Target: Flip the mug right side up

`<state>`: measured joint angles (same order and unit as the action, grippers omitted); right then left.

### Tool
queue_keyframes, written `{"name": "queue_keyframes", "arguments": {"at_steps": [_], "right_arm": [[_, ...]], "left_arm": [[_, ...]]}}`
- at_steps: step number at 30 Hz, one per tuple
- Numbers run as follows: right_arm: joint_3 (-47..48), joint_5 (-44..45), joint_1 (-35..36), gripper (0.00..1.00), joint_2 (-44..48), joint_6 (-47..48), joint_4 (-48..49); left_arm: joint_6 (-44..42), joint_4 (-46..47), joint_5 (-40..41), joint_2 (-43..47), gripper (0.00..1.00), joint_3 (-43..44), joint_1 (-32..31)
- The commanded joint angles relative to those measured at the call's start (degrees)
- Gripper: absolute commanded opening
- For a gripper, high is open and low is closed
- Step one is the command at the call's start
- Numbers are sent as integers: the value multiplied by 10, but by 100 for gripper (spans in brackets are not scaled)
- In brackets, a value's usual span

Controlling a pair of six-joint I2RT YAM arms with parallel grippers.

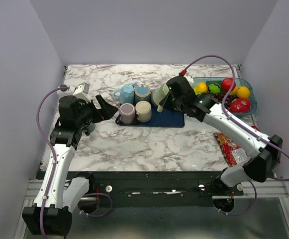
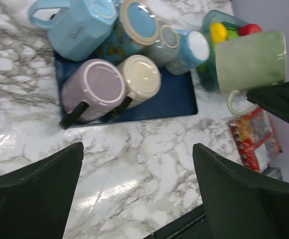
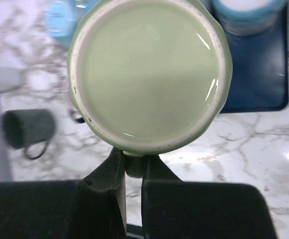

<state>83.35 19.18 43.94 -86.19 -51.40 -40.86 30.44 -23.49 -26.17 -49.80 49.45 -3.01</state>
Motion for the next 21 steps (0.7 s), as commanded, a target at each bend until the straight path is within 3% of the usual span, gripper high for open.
{"name": "queue_keyframes", "arguments": {"at_steps": [1, 6, 8, 12, 21], "right_arm": [[28, -106, 5, 0, 49, 46, 124], [66, -192, 4, 0, 87, 74, 200], [37, -224, 4, 0, 108, 67, 250], [41, -265, 4, 0, 128, 65, 321], [36, -316, 4, 1, 154, 53, 385]], "left_arm": [[89, 126, -140, 30, 99, -26, -15], [268, 348, -163, 28, 99, -57, -58], [288, 407, -166, 16, 99, -45, -99], [305, 422, -120, -26, 99, 5, -163], [477, 681, -98, -107, 99, 4, -192]]}}
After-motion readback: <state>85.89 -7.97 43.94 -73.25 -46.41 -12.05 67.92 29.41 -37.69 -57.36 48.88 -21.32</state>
